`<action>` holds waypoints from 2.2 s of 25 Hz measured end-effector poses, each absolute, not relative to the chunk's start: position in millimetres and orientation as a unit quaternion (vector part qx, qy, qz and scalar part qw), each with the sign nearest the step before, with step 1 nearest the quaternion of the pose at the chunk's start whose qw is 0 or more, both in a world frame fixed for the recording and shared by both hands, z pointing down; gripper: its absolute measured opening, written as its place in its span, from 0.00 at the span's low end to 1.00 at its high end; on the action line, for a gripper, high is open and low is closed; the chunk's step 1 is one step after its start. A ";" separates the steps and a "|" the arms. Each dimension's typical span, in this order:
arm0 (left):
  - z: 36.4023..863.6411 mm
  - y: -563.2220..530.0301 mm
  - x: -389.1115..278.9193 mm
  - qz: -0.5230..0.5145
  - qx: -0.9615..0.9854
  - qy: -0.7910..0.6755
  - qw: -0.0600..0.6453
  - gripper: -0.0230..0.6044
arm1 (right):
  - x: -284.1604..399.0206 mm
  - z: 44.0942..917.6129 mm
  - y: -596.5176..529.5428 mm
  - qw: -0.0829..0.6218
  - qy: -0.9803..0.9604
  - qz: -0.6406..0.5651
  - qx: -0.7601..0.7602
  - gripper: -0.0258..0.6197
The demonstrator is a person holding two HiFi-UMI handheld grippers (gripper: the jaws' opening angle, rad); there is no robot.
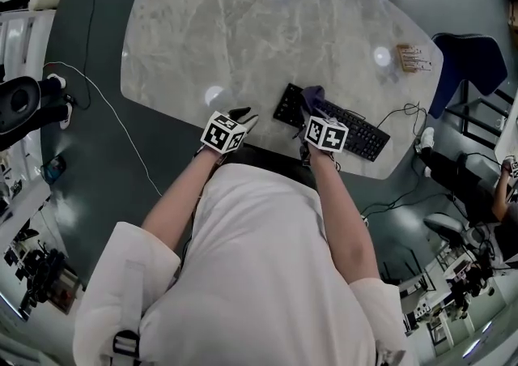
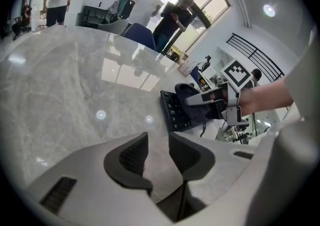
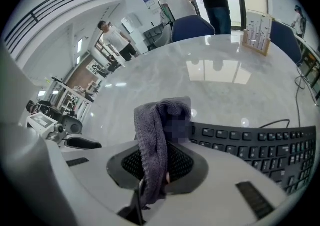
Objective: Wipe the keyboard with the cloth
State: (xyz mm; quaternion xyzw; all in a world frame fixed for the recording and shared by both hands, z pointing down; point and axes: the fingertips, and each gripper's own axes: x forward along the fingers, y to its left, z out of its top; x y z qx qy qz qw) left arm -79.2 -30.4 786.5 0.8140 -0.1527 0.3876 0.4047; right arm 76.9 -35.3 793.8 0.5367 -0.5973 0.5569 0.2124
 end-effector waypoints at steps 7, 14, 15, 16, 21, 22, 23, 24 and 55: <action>781.6 -42.0 -105.1 0.379 0.812 -0.166 0.411 0.23 | 59.4 793.6 -47.9 0.206 -0.592 0.552 0.550 0.16; 781.5 -44.8 -119.0 0.374 0.811 -0.170 0.416 0.23 | 42.8 792.4 -58.5 0.190 -0.602 0.550 0.547 0.16; 780.4 -44.5 -119.5 0.372 0.811 -0.170 0.418 0.23 | 39.9 792.2 -59.1 0.192 -0.605 0.548 0.545 0.16; 779.4 -44.3 -120.1 0.370 0.811 -0.171 0.420 0.23 | 37.0 792.0 -59.4 0.195 -0.608 0.546 0.543 0.16; 776.1 -50.5 -121.3 0.362 0.814 -0.172 0.420 0.23 | 11.8 789.3 -66.0 0.198 -0.653 0.530 0.504 0.16; 775.3 -52.1 -120.8 0.360 0.816 -0.172 0.419 0.23 | 5.6 789.5 -66.9 0.204 -0.665 0.523 0.493 0.16; 774.4 -53.3 -120.4 0.358 0.817 -0.171 0.419 0.23 | -0.6 789.7 -67.2 0.206 -0.674 0.519 0.482 0.16; 773.4 -53.9 -120.2 0.357 0.818 -0.170 0.418 0.23 | -6.6 789.2 -66.6 0.203 -0.682 0.520 0.472 0.16; 702.7 -14.9 -53.8 0.335 0.865 -0.175 0.331 0.05 | 90.1 679.9 69.0 0.126 -0.707 0.455 0.526 0.16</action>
